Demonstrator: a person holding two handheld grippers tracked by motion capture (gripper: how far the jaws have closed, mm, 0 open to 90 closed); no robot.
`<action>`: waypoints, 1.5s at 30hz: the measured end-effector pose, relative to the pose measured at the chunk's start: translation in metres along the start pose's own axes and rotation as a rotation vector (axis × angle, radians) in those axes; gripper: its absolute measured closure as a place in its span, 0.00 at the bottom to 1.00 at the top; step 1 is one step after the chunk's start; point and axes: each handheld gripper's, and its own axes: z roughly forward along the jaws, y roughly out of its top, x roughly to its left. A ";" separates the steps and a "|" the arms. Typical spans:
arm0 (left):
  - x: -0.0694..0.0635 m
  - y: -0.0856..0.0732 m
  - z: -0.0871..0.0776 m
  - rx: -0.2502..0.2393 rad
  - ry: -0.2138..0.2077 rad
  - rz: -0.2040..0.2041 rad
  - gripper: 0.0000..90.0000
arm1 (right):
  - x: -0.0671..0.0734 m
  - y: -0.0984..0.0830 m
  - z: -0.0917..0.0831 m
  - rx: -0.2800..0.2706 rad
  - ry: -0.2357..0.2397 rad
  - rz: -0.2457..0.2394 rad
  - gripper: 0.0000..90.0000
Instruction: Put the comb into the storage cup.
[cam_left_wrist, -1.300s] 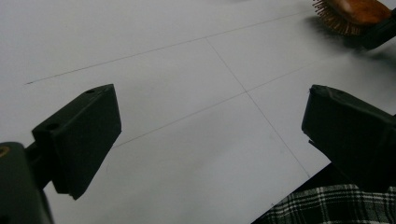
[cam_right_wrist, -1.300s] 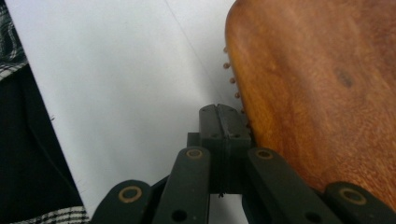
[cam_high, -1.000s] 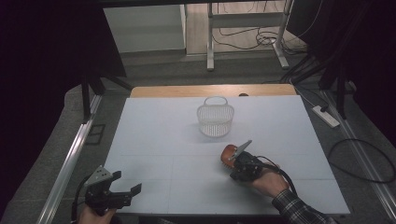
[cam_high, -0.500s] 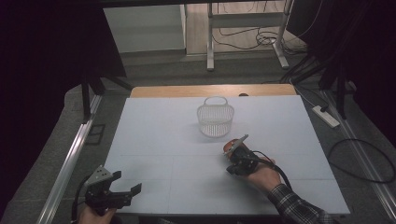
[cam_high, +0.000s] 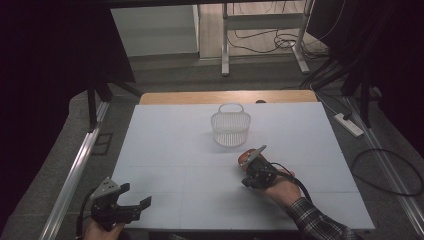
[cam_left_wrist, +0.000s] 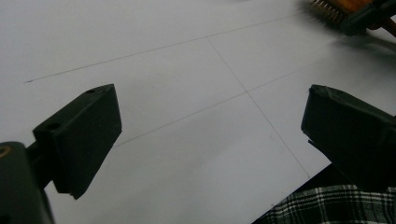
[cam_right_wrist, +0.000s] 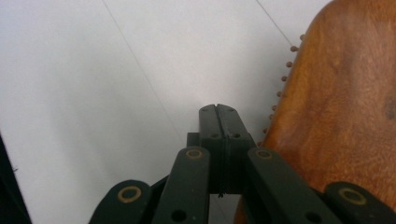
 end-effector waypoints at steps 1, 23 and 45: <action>0.000 0.000 0.000 0.000 0.000 0.000 0.06 | 0.001 0.000 -0.002 -0.005 -0.001 0.000 0.98; 0.000 0.000 0.000 -0.002 0.001 0.000 0.06 | 0.013 -0.017 -0.033 -0.120 -0.058 0.034 0.61; -0.002 0.000 0.000 0.004 -0.003 0.020 0.06 | 0.006 -0.047 -0.059 -0.151 -0.129 0.142 0.11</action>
